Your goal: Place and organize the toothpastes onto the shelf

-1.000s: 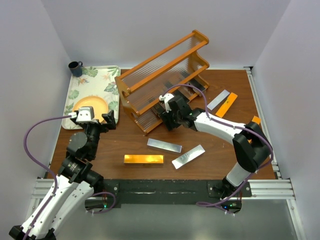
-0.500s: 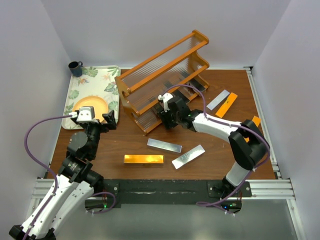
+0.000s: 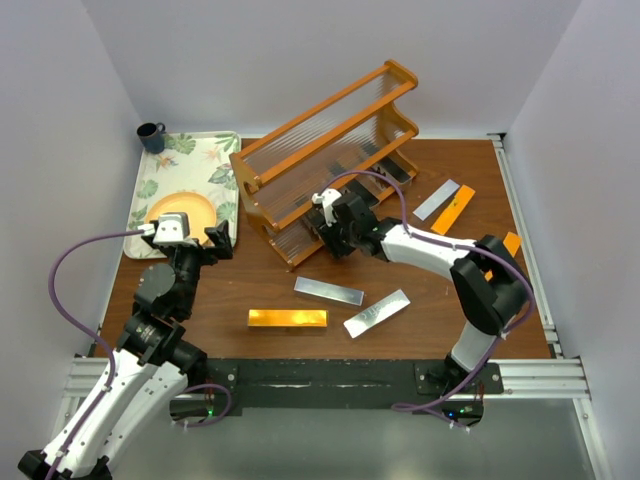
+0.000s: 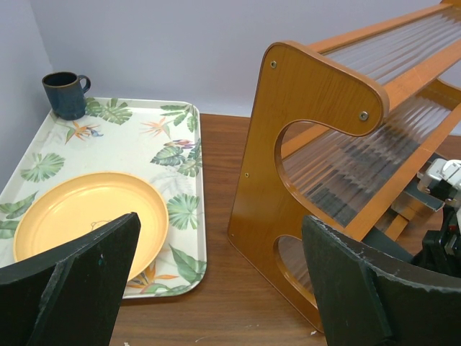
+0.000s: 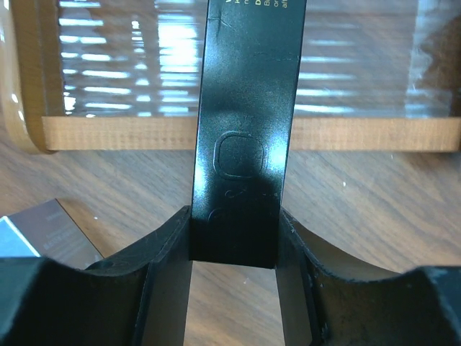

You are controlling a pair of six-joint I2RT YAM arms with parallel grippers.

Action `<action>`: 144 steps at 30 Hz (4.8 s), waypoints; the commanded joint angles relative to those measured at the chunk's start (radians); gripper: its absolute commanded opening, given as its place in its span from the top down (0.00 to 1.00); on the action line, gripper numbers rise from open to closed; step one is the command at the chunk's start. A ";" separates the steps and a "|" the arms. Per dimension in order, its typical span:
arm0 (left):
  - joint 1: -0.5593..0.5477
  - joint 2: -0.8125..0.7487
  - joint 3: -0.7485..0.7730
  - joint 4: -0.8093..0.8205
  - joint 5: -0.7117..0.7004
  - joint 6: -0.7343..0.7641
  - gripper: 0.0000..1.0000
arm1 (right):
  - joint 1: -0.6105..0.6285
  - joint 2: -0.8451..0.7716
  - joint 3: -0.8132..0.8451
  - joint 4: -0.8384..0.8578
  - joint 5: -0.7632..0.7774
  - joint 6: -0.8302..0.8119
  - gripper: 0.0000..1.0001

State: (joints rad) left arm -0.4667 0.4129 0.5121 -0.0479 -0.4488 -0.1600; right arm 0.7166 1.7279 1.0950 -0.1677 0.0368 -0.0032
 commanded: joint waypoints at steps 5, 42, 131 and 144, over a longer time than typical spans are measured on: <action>0.003 0.006 -0.004 0.017 0.009 0.022 0.00 | 0.003 0.038 0.138 -0.059 -0.035 -0.049 0.66; 0.003 0.009 -0.006 0.019 0.032 0.025 0.00 | 0.006 0.035 0.164 -0.053 -0.063 -0.007 0.26; 0.003 -0.002 0.000 -0.010 0.111 0.045 0.00 | 0.423 -0.568 -0.278 -0.199 -0.029 -0.100 0.87; 0.003 -0.017 0.002 -0.009 0.127 0.042 0.00 | 0.043 -0.659 0.000 -0.553 0.126 -0.035 0.86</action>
State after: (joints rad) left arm -0.4667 0.4091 0.5091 -0.0772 -0.3386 -0.1345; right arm 0.8806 1.0790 0.9730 -0.6243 0.1261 -0.0551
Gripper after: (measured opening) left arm 0.996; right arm 0.457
